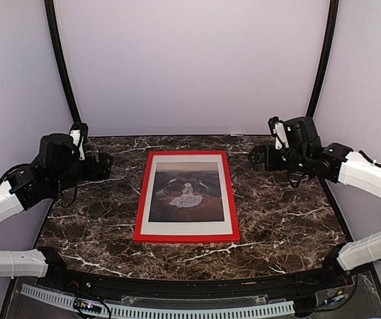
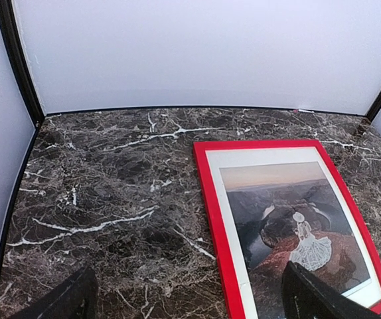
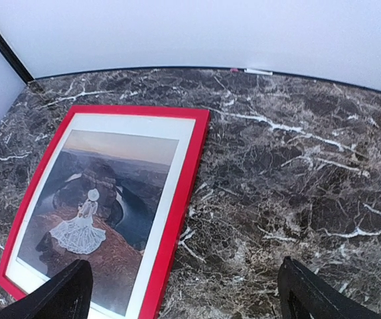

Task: Put the photo into the frame
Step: Reset both arms

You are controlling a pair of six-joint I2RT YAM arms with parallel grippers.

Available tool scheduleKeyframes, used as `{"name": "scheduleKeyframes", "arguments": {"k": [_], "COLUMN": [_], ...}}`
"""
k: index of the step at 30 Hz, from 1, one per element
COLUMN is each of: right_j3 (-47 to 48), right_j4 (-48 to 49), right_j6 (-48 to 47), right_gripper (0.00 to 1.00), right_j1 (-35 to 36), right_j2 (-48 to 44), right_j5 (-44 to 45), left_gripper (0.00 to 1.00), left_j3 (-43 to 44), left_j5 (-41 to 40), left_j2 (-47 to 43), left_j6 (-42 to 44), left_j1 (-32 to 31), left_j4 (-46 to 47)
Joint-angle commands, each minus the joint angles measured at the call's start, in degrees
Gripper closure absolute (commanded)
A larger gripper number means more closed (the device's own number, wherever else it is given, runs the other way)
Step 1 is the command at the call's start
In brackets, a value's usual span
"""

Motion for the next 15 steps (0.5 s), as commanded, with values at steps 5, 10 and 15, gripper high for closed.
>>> {"name": "scheduleKeyframes", "arguments": {"k": [5,10,15], "right_j3": [-4.9,-6.0,-6.4], "right_j4": [8.9,10.0,11.8], "right_j6": [-5.5,-6.4,-7.0], "right_gripper": [0.01,0.01,0.01], "right_j1": [-0.5,-0.4,-0.4], "right_j2": [-7.7,-7.9,-8.8], "right_j5": [2.2,5.0,5.7], "left_gripper": [0.01,0.01,0.01], "left_j3": [-3.4,-6.2,-6.2], "left_j5": [-6.3,-7.4,-7.8], "left_j2": [-7.6,-10.2,-10.2], "left_j6": [3.6,6.1,6.7], "left_j1": [0.4,0.4,0.4], "left_j4": [5.9,8.4,8.7]}}
